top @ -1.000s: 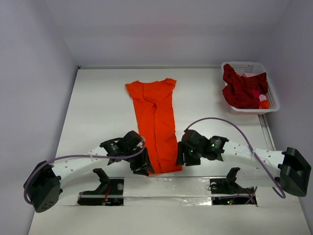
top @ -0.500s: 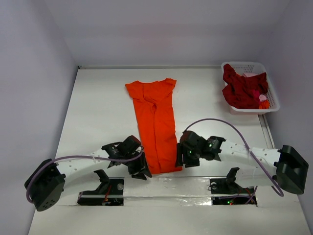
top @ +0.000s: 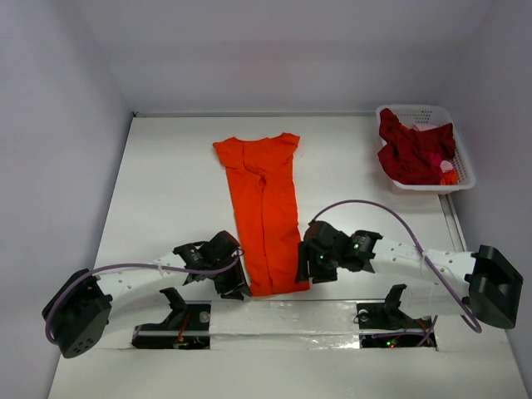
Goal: Fold and stack the t-shirts
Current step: Fold the tshirt
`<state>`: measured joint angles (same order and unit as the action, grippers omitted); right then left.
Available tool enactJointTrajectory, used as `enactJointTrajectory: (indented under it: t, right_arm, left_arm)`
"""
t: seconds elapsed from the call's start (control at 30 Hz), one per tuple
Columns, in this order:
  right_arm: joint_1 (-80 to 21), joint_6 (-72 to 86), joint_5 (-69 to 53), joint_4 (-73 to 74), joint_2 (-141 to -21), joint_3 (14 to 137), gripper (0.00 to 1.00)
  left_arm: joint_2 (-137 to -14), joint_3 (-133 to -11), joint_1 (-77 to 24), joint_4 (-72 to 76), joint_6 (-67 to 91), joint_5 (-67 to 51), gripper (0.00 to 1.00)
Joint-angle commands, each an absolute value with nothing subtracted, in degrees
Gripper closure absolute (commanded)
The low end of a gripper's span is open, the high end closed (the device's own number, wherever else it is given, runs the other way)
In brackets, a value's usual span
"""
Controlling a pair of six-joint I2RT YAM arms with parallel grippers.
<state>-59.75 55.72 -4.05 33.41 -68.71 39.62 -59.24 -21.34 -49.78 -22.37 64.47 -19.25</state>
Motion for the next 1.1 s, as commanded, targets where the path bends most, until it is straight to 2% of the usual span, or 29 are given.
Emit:
enactJointTrajectory:
  t: [0.0,0.33,1.07]
  right_arm:
    - [-60.4,56.2,-3.7,31.4,-68.7,41.5,0.38]
    - [-60.4,56.5,-3.5,31.4,-70.0,41.7,0.38]
    - [-60.9,58.1,-1.6,32.4,-75.6,43.9,0.38]
  left_arm:
    - [-57.0,-22.4,-50.0,-24.2,65.4,-16.5,0.73]
    - [-57.0,-23.1,-50.0,-23.8,65.7,-15.9,0.73]
    - [-57.7,-19.3,-50.0,-12.6,67.3,-16.9,0.73]
